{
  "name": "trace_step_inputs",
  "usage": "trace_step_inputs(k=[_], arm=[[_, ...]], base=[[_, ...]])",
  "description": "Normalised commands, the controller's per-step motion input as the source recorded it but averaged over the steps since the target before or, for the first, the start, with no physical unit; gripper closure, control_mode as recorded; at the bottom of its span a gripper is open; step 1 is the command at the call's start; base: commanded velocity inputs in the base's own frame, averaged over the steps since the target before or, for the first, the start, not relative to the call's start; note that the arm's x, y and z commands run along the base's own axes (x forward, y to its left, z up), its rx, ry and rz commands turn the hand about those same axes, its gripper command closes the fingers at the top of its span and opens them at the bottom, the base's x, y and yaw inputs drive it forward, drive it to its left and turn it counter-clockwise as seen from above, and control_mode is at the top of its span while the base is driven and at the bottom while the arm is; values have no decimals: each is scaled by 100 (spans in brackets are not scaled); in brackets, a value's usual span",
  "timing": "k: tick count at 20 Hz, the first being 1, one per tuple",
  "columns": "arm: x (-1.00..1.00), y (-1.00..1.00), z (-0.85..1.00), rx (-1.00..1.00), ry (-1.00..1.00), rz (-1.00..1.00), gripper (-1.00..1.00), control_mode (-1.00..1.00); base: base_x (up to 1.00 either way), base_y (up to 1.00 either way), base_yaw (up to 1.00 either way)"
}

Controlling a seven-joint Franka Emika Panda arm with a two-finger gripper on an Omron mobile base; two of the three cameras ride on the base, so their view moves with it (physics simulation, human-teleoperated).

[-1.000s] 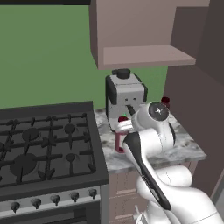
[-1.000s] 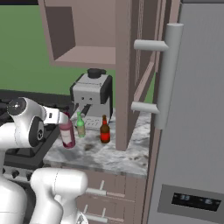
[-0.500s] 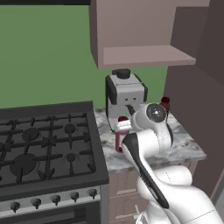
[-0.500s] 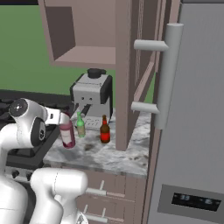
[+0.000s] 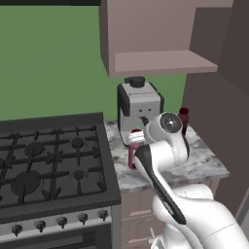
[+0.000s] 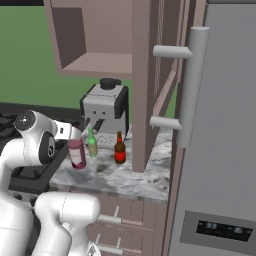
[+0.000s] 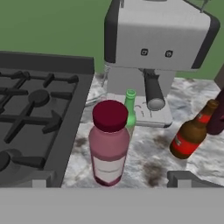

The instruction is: Sort all alcoholic drinks to one cabinet, and non-alcoholic drinks to the other.

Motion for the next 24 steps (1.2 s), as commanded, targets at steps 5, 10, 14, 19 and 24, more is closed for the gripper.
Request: trace_step_inputs(k=[5,10,14,19,24], arm=[[10,0,-9,0,1,0,-100,-100],[10,0,-10,0,0,0,-100,-100],[11,0,-10,0,0,0,-100,-100],[12,0,-10,0,0,0,-100,-100],[11,4,-10,0,0,0,-100,-100]], base=[[0,0,0],[0,0,0],[0,0,0],[0,0,0],[0,0,0]])
